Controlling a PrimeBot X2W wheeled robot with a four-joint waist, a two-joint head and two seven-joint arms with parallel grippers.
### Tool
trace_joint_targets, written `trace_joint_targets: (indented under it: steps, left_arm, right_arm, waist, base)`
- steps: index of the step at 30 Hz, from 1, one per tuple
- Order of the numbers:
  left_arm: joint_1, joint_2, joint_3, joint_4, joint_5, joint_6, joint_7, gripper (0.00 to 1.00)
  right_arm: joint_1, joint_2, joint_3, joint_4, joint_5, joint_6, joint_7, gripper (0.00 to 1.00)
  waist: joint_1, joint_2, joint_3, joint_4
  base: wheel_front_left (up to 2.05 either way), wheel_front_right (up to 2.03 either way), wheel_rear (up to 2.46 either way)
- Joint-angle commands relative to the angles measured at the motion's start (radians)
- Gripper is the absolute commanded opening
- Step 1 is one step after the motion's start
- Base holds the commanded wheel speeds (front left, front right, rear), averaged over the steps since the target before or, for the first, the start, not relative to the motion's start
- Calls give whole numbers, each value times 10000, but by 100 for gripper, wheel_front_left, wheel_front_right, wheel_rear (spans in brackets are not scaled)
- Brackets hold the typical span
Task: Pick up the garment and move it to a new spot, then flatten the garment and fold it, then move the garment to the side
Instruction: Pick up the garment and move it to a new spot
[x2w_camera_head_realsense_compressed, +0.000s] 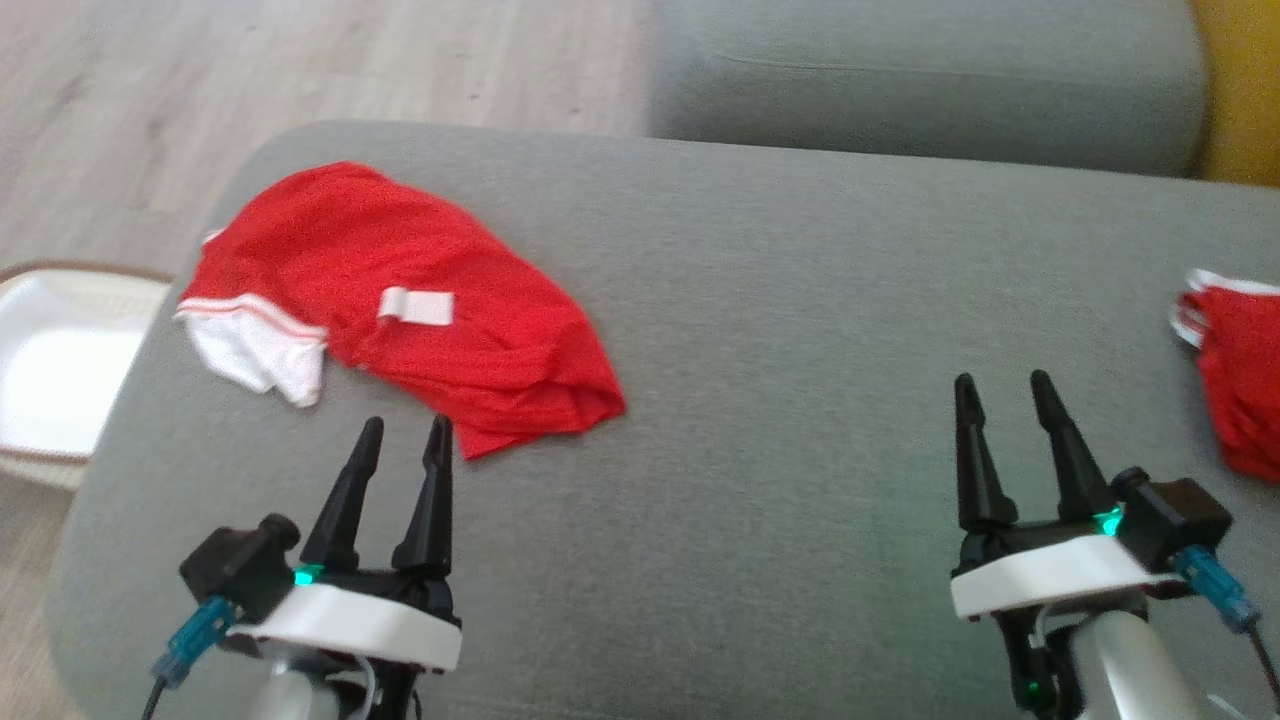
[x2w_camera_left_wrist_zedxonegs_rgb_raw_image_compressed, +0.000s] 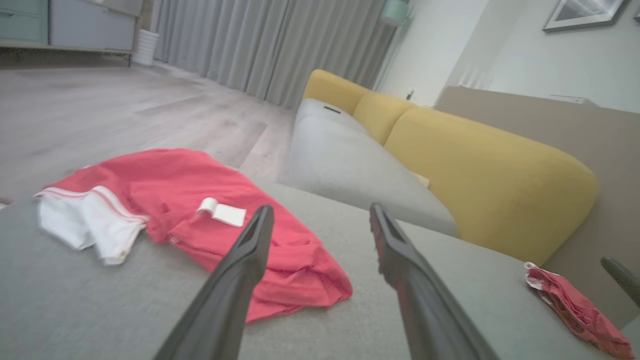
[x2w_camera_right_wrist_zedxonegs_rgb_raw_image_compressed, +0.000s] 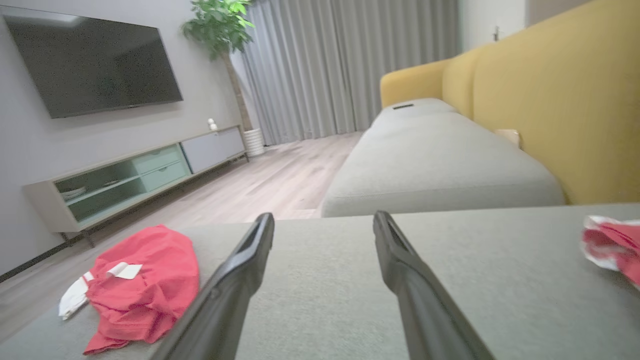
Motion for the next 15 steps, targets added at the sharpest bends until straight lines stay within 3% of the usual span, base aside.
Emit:
trace_joint_targets:
  steps: [1, 10, 15]
  left_arm:
    - [-509, 56, 373, -297, 55, -61, -51, 100]
    - [-381, 56, 998, -188, 175, -58, -51, 100]
    - [-355, 56, 1254, -128, 312, -59, -51, 100]
  right_arm:
    - [-189, -30, 334, -248, 43, -9, -108, 100]
    - [-167, -30, 904, 46, 258, -9, -108, 100]
    - [-187, -30, 1089, 156, 353, -9, -108, 100]
  waist:
    - [1, 0, -5, 558]
    - [1, 0, -142, 1919]
    - [1, 0, -164, 2335]
  base:
    - [0, 0, 0]
    - [0, 0, 0]
    - [0, 0, 0]
